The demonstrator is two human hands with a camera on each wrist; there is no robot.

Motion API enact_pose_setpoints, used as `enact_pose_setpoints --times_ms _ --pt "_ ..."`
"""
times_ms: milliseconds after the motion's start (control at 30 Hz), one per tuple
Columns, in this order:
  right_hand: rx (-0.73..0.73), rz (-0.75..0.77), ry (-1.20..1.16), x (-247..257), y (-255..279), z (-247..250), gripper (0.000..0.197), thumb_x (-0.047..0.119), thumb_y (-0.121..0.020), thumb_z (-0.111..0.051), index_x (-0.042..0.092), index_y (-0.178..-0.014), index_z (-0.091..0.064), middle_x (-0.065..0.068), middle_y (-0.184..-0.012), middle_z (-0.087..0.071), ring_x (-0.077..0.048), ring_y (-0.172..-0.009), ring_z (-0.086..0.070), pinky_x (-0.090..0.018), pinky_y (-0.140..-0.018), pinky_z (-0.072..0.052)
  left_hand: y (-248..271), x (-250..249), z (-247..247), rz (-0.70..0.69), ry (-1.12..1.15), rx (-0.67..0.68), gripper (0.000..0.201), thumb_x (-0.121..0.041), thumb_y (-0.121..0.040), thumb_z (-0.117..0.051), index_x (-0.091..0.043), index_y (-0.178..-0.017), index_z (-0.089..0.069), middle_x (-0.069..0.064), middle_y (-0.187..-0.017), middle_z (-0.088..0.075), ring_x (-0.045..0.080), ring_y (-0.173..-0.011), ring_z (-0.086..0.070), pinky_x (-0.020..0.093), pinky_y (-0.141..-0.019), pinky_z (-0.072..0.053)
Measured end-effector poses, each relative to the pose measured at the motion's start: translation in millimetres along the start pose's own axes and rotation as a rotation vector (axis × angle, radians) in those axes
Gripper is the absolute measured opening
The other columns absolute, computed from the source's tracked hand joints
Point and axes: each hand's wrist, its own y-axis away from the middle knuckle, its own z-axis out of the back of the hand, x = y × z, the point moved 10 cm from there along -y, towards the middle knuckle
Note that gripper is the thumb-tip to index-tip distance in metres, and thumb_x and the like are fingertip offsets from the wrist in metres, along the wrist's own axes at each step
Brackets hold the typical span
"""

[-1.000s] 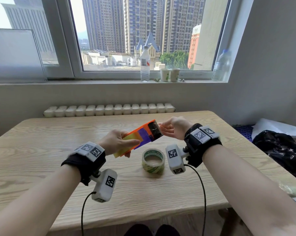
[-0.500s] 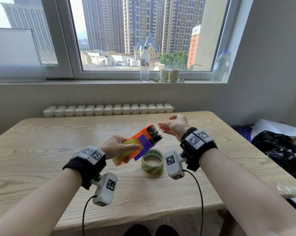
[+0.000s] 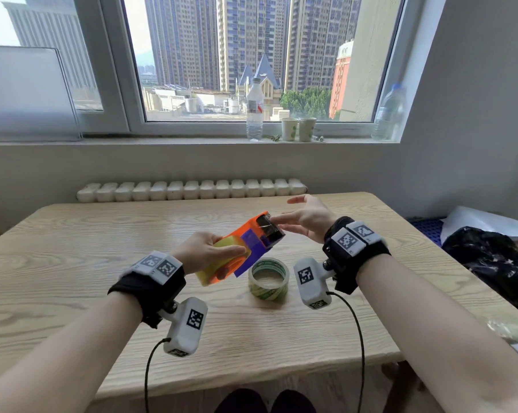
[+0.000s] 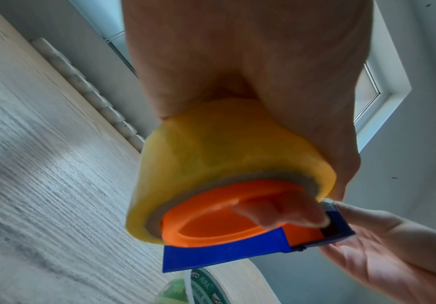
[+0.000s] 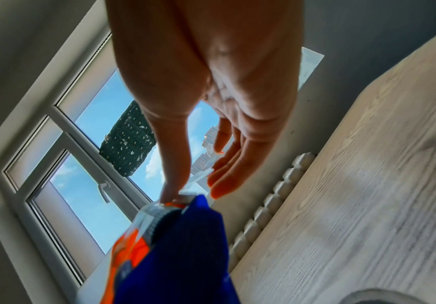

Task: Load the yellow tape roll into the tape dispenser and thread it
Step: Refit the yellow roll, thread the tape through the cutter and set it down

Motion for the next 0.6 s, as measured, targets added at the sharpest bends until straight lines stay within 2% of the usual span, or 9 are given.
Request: enact_pose_setpoints --times_ms 100,200,333,400,467,533,600 --pt "-0.010 -0.011 0.031 -2 1 1 0.070 -0.011 -0.066 -0.075 0.002 -0.125 -0.040 -0.025 -0.122 -0.054 -0.026 -0.093 -0.063 -0.027 -0.069 -0.058 1 0 -4 -0.005 0.007 0.011 0.024 -0.035 -0.074 -0.072 -0.013 -0.067 -0.065 0.002 -0.052 -0.067 0.015 -0.044 -0.057 0.024 -0.047 -0.047" --pt "0.021 -0.039 0.023 -6 3 -2 0.069 -0.006 -0.069 -0.075 -0.001 -0.127 -0.039 -0.021 -0.117 -0.058 -0.026 -0.095 -0.062 -0.029 -0.067 -0.056 0 0 -5 0.004 0.010 0.007 0.022 -0.034 -0.076 -0.071 -0.013 -0.070 -0.066 0.003 -0.055 -0.067 0.016 -0.045 -0.057 0.023 -0.046 -0.047" --pt "0.053 -0.032 0.043 -6 6 -6 0.063 0.002 -0.073 -0.075 0.003 -0.126 -0.040 -0.012 -0.100 -0.061 -0.019 -0.087 -0.062 -0.029 -0.068 -0.053 0 -2 -5 0.003 0.040 0.002 0.022 -0.036 -0.076 -0.070 -0.014 -0.073 -0.067 0.000 -0.054 -0.068 0.015 -0.049 -0.060 0.021 -0.047 -0.049" --pt "0.035 -0.006 0.083 -2 5 -4 0.064 0.002 -0.071 -0.076 0.005 -0.125 -0.041 -0.013 -0.103 -0.061 -0.019 -0.089 -0.062 -0.027 -0.066 -0.052 0 -2 -5 0.004 0.050 -0.009 0.024 -0.039 -0.075 -0.070 -0.015 -0.075 -0.068 0.002 -0.064 -0.071 0.018 -0.057 -0.062 0.024 -0.054 -0.051" --pt "0.026 0.013 0.104 1 5 -3 0.064 0.004 -0.070 -0.078 0.007 -0.123 -0.042 -0.018 -0.115 -0.059 -0.021 -0.097 -0.062 -0.026 -0.066 -0.051 -2 0 -6 0.003 0.047 -0.027 0.027 -0.043 -0.073 -0.070 -0.017 -0.074 -0.069 0.006 -0.071 -0.071 0.020 -0.064 -0.064 0.030 -0.063 -0.050" --pt "0.025 0.043 0.122 7 5 -3 0.064 0.005 -0.069 -0.079 0.007 -0.123 -0.044 -0.021 -0.123 -0.056 -0.026 -0.108 -0.060 -0.028 -0.072 -0.054 -2 -1 -6 -0.006 0.072 -0.050 0.031 -0.049 -0.067 -0.073 -0.018 -0.066 -0.069 0.003 -0.064 -0.070 0.019 -0.059 -0.061 0.030 -0.062 -0.048" --pt "0.050 0.073 0.093 12 6 -4 0.064 0.002 -0.069 -0.078 0.007 -0.124 -0.045 -0.022 -0.124 -0.055 -0.027 -0.110 -0.059 -0.031 -0.080 -0.055 -5 -3 -4 -0.009 0.122 -0.074 0.039 -0.055 -0.056 -0.074 -0.017 -0.060 -0.067 -0.001 -0.054 -0.067 0.016 -0.051 -0.058 0.027 -0.056 -0.045"
